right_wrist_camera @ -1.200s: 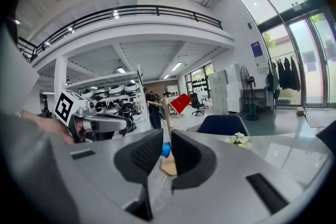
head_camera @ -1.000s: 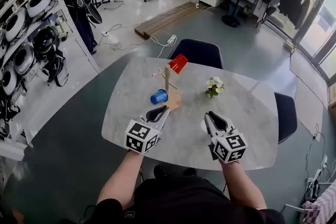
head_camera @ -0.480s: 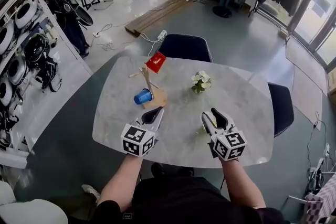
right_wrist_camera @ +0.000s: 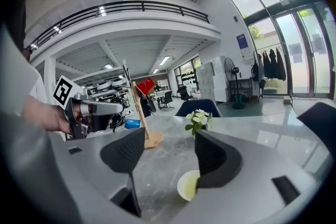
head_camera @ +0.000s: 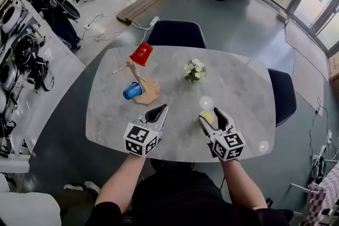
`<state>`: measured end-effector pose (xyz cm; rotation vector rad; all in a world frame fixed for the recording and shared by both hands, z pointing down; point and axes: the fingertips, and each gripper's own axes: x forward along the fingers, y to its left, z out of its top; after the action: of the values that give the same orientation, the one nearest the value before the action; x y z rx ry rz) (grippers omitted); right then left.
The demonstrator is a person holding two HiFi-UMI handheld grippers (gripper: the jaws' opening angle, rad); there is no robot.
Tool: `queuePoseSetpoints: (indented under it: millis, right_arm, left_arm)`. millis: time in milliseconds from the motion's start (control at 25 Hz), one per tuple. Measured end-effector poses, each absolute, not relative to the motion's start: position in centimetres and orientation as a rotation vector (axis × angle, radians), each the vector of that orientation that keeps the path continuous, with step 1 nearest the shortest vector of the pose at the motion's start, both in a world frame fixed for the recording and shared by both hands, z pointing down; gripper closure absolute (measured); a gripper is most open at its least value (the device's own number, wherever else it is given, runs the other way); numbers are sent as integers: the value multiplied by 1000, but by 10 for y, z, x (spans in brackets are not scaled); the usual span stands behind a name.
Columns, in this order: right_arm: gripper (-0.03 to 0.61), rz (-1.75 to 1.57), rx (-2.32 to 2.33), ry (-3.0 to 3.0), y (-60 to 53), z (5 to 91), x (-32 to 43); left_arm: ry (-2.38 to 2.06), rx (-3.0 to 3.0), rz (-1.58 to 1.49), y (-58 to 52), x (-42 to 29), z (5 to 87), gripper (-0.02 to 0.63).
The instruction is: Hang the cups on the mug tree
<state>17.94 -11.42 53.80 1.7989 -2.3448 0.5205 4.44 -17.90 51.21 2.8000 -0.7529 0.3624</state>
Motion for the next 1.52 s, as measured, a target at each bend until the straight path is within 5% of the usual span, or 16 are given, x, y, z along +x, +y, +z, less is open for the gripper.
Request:
queuePoseSetpoints:
  millis: [800, 1520]
  right_arm:
    - [193, 613, 1797, -2230, -115, 643, 198]
    - [192, 614, 1746, -2148, -127, 708, 204]
  left_arm:
    - [-717, 2690, 499, -170, 106, 595, 603]
    - [-744, 2586, 552, -164, 109, 633, 603]
